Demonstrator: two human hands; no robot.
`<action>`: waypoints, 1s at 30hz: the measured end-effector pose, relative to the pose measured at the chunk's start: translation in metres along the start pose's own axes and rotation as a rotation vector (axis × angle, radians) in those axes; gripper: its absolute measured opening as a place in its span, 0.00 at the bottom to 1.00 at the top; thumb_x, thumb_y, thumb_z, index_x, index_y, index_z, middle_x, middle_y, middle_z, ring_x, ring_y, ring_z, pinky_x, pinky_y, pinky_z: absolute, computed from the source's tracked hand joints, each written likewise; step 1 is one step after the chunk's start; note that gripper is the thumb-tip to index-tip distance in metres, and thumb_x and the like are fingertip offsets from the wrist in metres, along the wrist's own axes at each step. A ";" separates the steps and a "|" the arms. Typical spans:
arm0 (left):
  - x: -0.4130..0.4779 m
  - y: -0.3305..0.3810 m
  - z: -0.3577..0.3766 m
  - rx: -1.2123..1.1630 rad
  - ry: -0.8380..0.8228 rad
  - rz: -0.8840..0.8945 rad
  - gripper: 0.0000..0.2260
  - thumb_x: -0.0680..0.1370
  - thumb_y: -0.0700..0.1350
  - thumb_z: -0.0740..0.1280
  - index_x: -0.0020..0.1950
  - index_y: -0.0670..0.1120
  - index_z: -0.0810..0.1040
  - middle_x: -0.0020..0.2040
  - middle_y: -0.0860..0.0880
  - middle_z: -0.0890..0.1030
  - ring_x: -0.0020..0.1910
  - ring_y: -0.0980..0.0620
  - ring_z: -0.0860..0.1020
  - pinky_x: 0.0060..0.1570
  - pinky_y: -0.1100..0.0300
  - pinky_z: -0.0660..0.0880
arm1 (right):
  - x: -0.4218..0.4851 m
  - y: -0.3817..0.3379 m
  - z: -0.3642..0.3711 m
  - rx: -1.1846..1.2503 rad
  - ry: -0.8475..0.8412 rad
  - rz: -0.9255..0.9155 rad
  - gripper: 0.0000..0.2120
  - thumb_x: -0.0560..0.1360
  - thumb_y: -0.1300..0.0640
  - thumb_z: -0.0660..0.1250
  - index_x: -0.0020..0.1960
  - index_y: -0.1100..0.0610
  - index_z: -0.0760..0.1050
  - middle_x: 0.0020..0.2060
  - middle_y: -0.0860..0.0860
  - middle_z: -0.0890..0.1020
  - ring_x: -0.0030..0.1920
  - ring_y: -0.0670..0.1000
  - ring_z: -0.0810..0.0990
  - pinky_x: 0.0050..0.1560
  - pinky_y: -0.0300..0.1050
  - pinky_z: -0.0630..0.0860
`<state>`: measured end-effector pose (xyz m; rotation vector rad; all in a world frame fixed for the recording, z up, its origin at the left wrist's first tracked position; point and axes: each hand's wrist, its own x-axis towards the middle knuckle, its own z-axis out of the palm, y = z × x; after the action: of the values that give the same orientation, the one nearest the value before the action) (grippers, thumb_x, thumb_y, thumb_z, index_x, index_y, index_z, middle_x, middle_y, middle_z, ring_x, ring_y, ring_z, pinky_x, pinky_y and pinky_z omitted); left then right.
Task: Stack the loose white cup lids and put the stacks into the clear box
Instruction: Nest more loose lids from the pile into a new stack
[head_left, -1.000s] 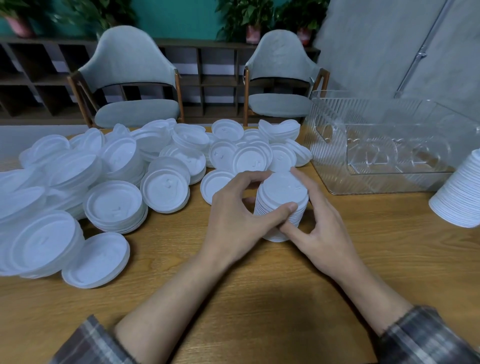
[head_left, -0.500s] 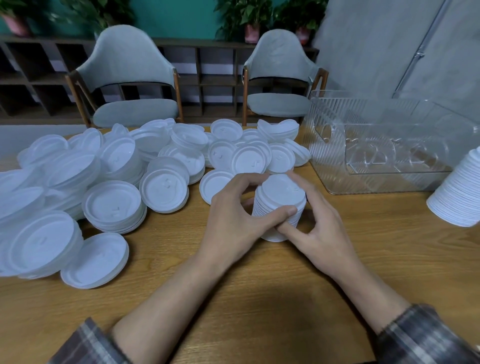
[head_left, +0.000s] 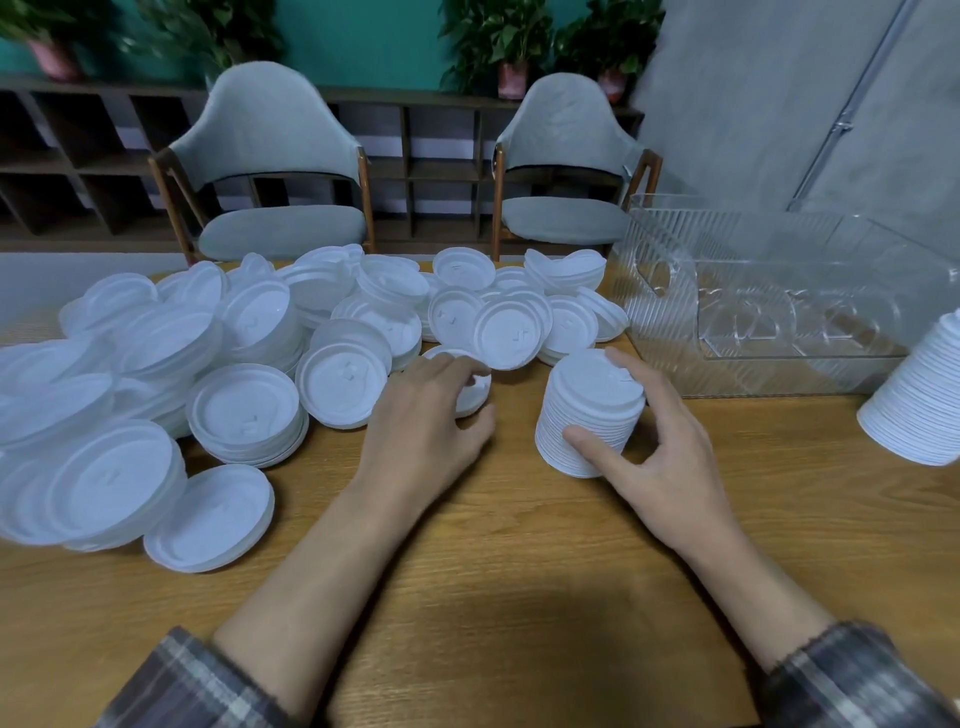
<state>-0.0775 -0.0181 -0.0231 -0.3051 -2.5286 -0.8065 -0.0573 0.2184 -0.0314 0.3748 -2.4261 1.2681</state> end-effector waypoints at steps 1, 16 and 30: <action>0.001 -0.003 0.001 0.054 -0.034 -0.005 0.14 0.76 0.47 0.75 0.61 0.49 0.84 0.53 0.53 0.84 0.56 0.50 0.80 0.54 0.53 0.76 | 0.000 0.000 0.000 0.003 -0.002 0.004 0.36 0.69 0.37 0.75 0.75 0.43 0.70 0.69 0.37 0.74 0.71 0.37 0.70 0.63 0.23 0.62; 0.003 0.003 -0.003 -0.203 -0.050 -0.157 0.11 0.70 0.46 0.83 0.49 0.51 0.85 0.39 0.58 0.82 0.42 0.58 0.79 0.43 0.60 0.74 | 0.001 0.000 -0.001 0.026 -0.019 0.026 0.36 0.69 0.37 0.75 0.75 0.41 0.69 0.68 0.36 0.74 0.70 0.35 0.69 0.63 0.22 0.63; 0.005 0.039 -0.014 -1.101 0.010 -0.463 0.11 0.81 0.41 0.72 0.64 0.47 0.84 0.55 0.44 0.86 0.48 0.55 0.86 0.48 0.59 0.84 | 0.001 -0.004 0.001 0.026 -0.006 -0.040 0.36 0.73 0.41 0.75 0.77 0.45 0.68 0.70 0.39 0.74 0.71 0.39 0.71 0.65 0.26 0.65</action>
<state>-0.0635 0.0051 0.0088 -0.0319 -1.8966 -2.3126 -0.0568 0.2150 -0.0287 0.4330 -2.3970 1.2840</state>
